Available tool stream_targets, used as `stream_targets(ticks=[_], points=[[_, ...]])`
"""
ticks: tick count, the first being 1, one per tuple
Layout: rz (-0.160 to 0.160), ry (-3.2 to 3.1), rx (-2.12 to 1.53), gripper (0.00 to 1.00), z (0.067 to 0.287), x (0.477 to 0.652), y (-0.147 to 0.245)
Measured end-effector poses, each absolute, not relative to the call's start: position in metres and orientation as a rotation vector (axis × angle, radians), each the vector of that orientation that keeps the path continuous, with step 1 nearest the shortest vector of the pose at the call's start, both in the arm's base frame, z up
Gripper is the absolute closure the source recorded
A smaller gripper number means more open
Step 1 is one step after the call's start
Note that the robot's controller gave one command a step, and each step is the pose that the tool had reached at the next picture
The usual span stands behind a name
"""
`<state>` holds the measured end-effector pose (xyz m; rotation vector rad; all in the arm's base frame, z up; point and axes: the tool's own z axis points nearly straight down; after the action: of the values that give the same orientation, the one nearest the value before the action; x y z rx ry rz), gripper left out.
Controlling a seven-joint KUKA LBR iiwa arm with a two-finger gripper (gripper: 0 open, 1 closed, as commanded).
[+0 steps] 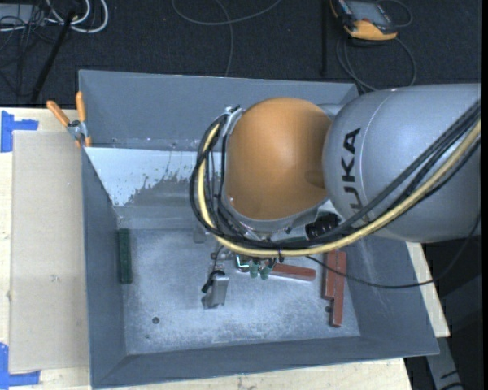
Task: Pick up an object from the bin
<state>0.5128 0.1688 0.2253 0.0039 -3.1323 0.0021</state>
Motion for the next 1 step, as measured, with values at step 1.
stream_targets(ticks=[1], points=[[0.007,-3.129,0.170,0.00,0.1479,0.5348,0.1006]])
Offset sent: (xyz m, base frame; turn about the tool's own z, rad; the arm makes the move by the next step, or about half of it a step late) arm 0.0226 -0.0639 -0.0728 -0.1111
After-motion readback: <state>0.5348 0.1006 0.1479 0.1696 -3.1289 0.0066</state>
